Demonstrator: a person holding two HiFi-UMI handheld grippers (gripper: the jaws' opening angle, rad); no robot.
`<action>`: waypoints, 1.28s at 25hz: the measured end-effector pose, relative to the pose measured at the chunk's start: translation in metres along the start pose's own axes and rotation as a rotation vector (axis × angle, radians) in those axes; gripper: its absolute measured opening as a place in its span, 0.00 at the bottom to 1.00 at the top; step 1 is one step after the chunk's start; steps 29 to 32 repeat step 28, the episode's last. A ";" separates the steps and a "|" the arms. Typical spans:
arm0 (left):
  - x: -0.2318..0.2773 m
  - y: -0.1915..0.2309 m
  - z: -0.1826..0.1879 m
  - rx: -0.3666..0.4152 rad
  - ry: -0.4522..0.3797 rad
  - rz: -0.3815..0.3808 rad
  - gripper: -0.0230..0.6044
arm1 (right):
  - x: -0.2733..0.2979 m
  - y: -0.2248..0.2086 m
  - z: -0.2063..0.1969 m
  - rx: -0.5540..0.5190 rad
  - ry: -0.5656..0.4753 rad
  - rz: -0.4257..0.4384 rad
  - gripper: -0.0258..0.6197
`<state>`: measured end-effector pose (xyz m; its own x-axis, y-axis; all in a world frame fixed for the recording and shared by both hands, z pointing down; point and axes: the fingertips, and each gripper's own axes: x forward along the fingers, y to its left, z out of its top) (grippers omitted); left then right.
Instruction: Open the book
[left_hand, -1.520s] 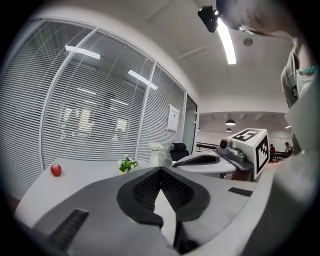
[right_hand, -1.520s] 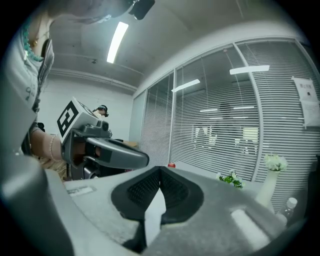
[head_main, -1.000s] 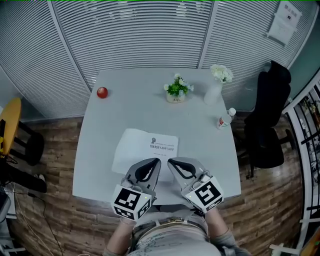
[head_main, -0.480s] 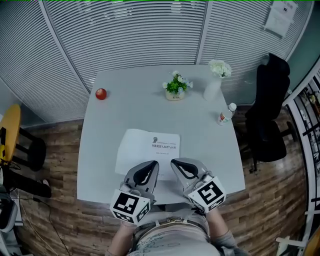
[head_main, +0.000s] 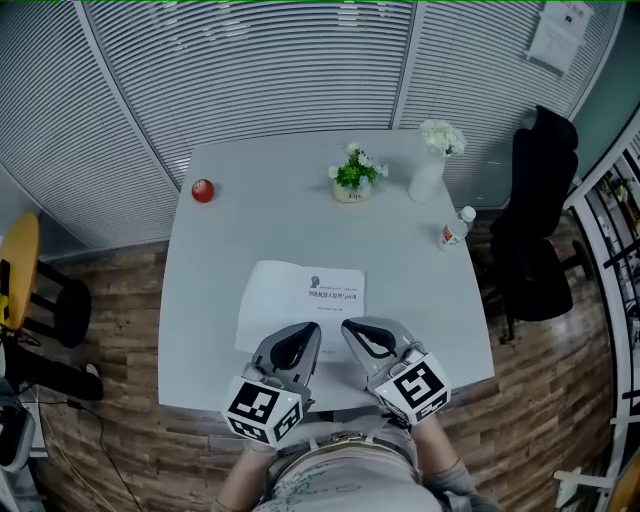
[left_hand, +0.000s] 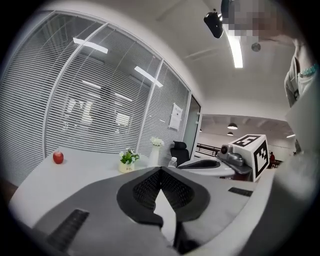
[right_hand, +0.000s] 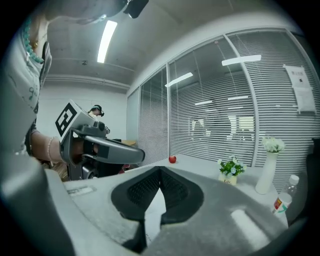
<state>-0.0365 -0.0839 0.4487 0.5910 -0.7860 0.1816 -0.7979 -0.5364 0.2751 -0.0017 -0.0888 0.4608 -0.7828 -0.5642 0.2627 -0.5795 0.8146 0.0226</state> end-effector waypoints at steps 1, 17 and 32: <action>0.001 0.001 -0.001 0.001 0.004 -0.002 0.03 | 0.001 0.000 -0.001 -0.003 0.004 0.000 0.04; 0.001 0.020 -0.002 -0.013 0.024 -0.036 0.03 | 0.022 0.002 -0.006 0.008 0.051 -0.002 0.04; 0.008 0.034 0.002 -0.033 0.019 -0.043 0.03 | 0.037 -0.005 -0.011 -0.016 0.093 -0.019 0.04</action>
